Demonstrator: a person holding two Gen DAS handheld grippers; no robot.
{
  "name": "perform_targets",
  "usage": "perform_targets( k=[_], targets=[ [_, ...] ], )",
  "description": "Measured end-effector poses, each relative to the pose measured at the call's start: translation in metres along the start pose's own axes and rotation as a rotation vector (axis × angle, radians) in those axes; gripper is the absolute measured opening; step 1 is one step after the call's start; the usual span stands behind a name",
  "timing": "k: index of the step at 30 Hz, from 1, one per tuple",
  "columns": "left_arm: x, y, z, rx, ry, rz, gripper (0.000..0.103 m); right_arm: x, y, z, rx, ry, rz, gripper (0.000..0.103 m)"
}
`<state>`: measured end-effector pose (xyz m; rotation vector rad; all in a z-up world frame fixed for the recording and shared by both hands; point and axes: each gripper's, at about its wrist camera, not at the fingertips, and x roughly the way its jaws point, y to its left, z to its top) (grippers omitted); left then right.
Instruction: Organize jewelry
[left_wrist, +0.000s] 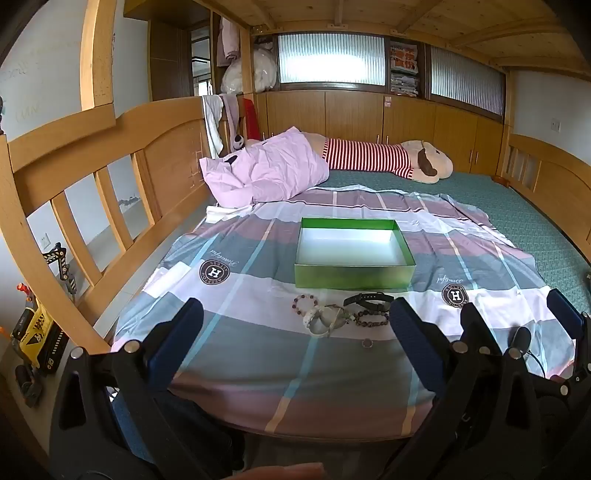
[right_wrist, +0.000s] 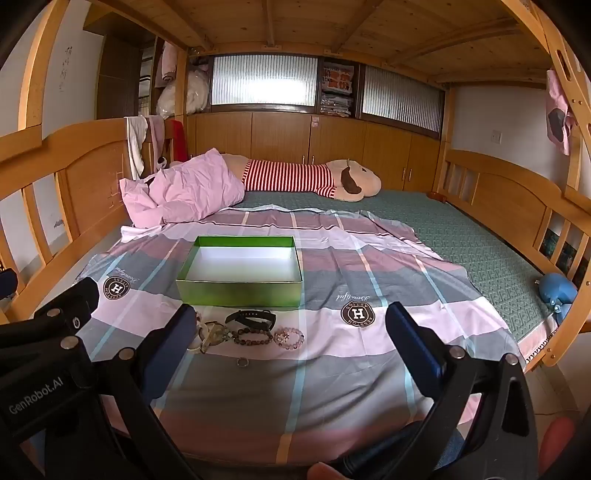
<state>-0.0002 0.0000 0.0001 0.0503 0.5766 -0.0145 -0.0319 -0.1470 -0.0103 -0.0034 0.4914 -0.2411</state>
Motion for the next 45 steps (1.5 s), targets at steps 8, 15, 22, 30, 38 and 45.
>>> perform_targets(
  k=[8,15,22,30,38,45],
  targets=[
    [-0.003,0.000,-0.001,0.002,-0.004,0.002,0.099,0.000,0.000,0.000,0.004,0.001,-0.001,0.100],
    [0.000,0.000,0.000,0.003,-0.002,0.002,0.099,0.001,0.000,0.000,0.003,0.001,0.001,0.100],
    [0.000,0.000,0.000,0.003,-0.003,0.002,0.099,0.001,0.001,0.001,0.002,0.000,0.001,0.100],
    [0.000,-0.001,0.000,0.004,-0.002,-0.008,0.099,0.001,0.004,0.004,0.001,0.000,-0.001,0.100],
    [-0.012,0.003,0.001,0.009,-0.005,-0.013,0.099,-0.001,-0.001,0.003,0.002,-0.004,-0.003,0.100],
    [-0.012,0.004,0.001,0.009,-0.005,-0.013,0.099,0.000,0.001,0.004,0.001,-0.003,-0.003,0.100]
  ],
)
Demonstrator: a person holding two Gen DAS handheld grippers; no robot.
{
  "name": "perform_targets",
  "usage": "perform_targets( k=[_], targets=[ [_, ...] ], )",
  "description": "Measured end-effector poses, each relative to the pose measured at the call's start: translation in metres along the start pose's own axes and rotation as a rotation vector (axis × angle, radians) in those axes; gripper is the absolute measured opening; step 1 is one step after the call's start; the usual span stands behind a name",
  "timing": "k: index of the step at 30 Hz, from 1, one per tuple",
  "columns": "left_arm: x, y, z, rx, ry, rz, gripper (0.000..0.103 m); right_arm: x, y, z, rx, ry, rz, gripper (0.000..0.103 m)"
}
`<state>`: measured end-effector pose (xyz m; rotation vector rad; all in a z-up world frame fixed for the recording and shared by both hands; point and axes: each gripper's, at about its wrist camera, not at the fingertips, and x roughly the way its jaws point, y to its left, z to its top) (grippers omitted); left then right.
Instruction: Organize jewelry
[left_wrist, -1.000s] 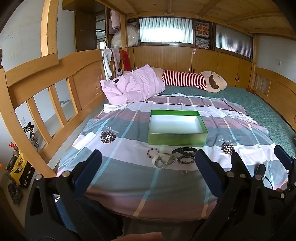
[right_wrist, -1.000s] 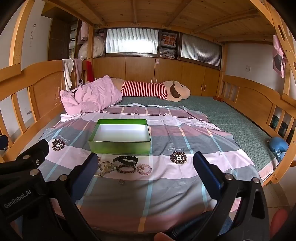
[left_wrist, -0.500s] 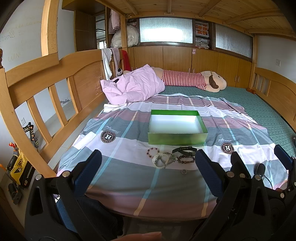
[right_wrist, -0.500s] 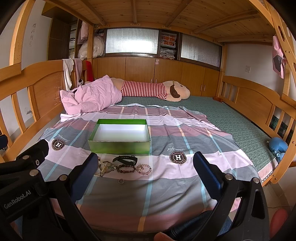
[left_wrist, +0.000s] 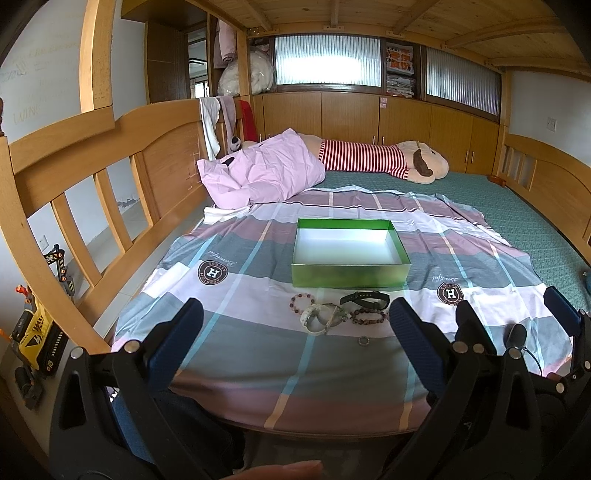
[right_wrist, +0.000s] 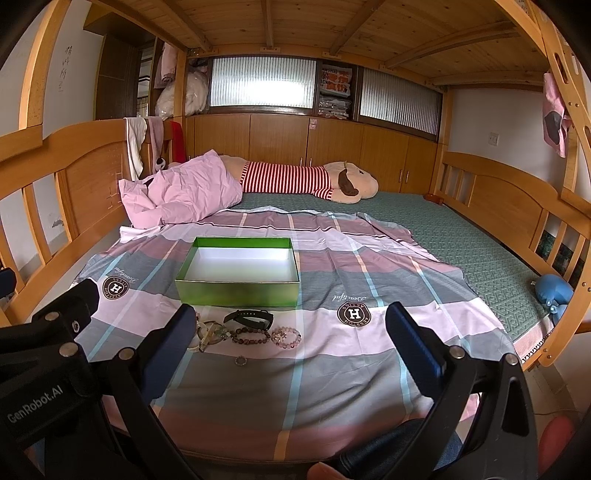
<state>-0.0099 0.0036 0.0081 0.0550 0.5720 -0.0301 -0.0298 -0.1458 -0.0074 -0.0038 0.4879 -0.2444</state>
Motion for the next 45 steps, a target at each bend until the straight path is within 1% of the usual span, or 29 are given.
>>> perform_targets(
  k=[26,28,45],
  targets=[
    [-0.0010,0.0007,-0.0004,0.000,0.002,0.000,0.099,-0.0048,-0.0023,-0.0014,-0.001,0.005,-0.004,0.100],
    [0.0018,-0.0042,-0.0046,0.002,0.004,0.000,0.099,-0.0051,-0.0033,-0.0023,-0.001,0.007,-0.005,0.100],
    [0.0029,-0.0049,-0.0084,0.003,0.012,0.001,0.099,-0.0028,-0.0035,-0.0042,0.000,0.011,-0.005,0.100]
  ],
)
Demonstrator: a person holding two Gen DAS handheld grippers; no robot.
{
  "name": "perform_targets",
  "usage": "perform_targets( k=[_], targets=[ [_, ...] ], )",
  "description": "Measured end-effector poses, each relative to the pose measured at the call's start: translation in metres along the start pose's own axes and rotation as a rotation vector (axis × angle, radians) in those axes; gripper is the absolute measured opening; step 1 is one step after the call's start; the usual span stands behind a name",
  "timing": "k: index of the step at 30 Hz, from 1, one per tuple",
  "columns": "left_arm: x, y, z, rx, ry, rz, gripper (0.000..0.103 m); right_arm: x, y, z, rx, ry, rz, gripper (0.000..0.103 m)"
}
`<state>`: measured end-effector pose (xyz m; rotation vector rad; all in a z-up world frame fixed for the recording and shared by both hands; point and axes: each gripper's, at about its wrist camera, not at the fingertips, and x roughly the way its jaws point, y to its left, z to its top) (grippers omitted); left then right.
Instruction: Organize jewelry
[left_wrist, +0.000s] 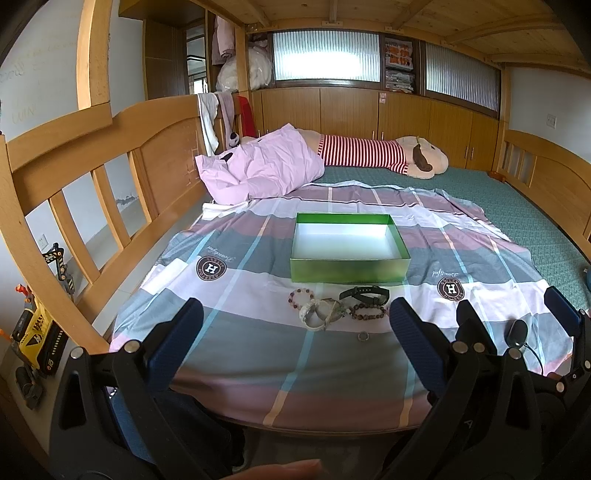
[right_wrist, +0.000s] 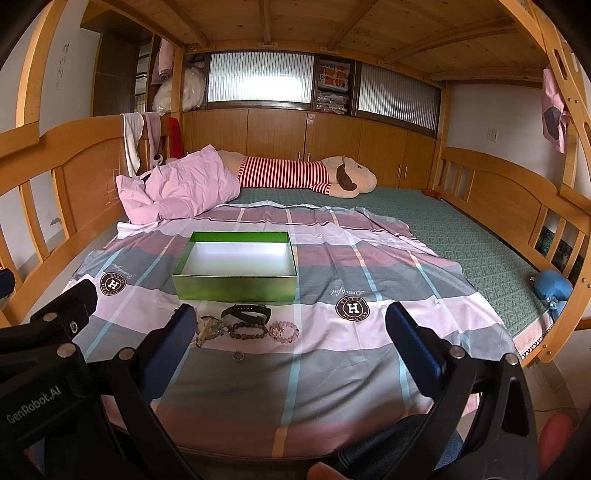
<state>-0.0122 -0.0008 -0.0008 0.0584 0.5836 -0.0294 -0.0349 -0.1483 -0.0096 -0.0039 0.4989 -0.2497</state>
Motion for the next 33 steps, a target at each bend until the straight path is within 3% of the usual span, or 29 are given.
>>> perform_targets(
  k=[8,14,17,19,21,22,23,24,26,28,30,33],
  targets=[
    [0.016,-0.005,-0.002,0.010,0.019,-0.003,0.099,0.017,-0.002,-0.010,-0.014,0.016,-0.013,0.100],
    [0.061,0.016,0.006,0.027,0.046,0.038,0.099,0.064,-0.045,0.000,-0.003,0.067,-0.141,0.100],
    [0.111,0.026,0.009,0.025,0.140,0.060,0.099,0.116,-0.074,-0.001,0.066,0.190,-0.056,0.100],
    [0.150,0.032,0.007,0.016,0.236,0.014,0.097,0.150,-0.077,-0.005,0.076,0.277,-0.023,0.099],
    [0.185,0.032,0.004,0.016,0.330,-0.027,0.071,0.190,-0.071,-0.012,0.076,0.379,0.023,0.089],
    [0.204,0.032,0.002,0.016,0.380,-0.042,0.063,0.205,-0.065,-0.015,0.081,0.424,0.049,0.081],
    [0.224,0.032,-0.001,0.011,0.431,-0.055,0.052,0.224,-0.057,-0.019,0.081,0.480,0.082,0.069],
    [0.253,0.033,-0.003,-0.002,0.507,-0.068,0.048,0.242,-0.046,-0.022,0.068,0.531,0.092,0.054],
    [0.282,0.032,-0.006,-0.004,0.576,-0.081,0.047,0.273,-0.024,-0.020,0.026,0.582,0.130,0.046],
    [0.315,0.027,-0.008,0.031,0.635,-0.088,0.047,0.296,-0.005,-0.016,-0.011,0.616,0.167,0.046],
    [0.338,0.023,-0.012,0.063,0.668,-0.104,0.048,0.320,0.008,-0.016,0.001,0.655,0.284,0.046],
    [0.355,0.025,-0.021,0.036,0.691,-0.172,0.063,0.338,0.011,-0.030,0.039,0.685,0.332,0.052]
  ],
)
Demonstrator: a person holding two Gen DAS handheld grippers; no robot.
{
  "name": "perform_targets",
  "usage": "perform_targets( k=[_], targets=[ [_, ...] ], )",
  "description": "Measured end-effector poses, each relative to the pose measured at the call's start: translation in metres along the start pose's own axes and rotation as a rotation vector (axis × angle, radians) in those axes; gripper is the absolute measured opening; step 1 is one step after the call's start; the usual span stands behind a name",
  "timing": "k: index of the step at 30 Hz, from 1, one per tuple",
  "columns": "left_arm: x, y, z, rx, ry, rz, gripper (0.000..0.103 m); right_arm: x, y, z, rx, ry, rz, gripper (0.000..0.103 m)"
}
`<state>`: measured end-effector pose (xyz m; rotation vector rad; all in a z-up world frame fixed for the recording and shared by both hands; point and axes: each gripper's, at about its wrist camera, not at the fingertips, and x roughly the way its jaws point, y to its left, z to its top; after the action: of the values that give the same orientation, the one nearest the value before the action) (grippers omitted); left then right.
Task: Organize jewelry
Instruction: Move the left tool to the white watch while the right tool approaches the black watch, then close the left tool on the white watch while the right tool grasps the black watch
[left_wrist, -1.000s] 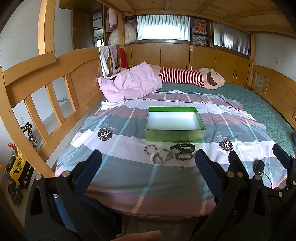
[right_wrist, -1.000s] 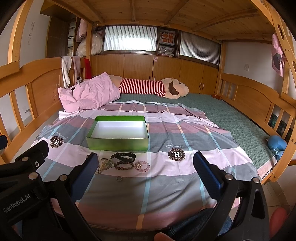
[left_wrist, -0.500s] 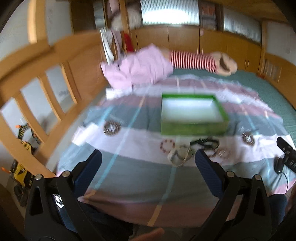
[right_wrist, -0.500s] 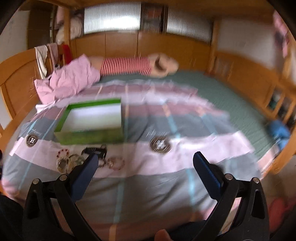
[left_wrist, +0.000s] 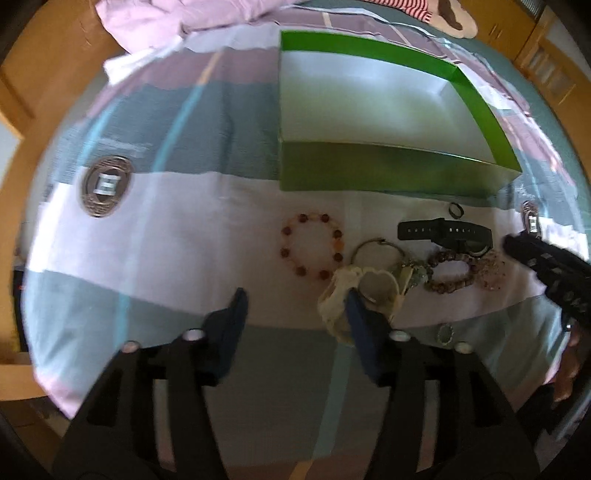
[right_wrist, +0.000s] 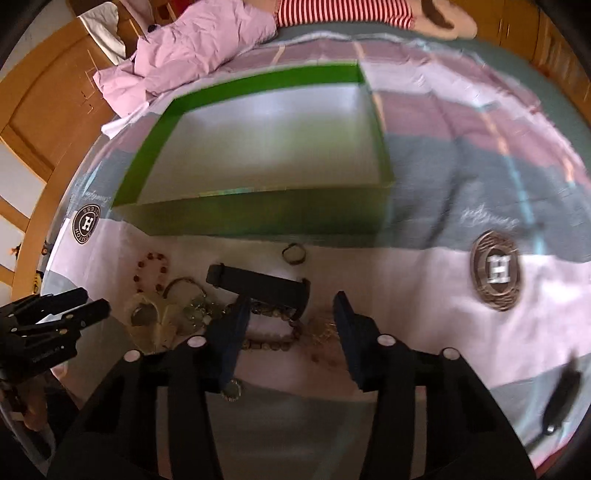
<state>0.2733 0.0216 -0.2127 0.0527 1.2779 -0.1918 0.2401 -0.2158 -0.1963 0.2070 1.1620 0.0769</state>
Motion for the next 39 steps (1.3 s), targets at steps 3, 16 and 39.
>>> perform_targets(
  k=[3,16,39],
  targets=[
    [0.008,-0.001,-0.003,-0.007,0.043,-0.046,0.070,0.014,0.006,-0.006,-0.032,0.056,0.002,0.061],
    [0.043,-0.027,-0.003,0.076,0.063,0.017,0.022,0.038,0.018,0.010,-0.025,0.058,0.032,0.015],
    [0.038,-0.001,-0.002,0.006,0.027,0.046,0.039,0.026,-0.013,0.001,0.046,0.035,-0.058,0.036]
  ],
)
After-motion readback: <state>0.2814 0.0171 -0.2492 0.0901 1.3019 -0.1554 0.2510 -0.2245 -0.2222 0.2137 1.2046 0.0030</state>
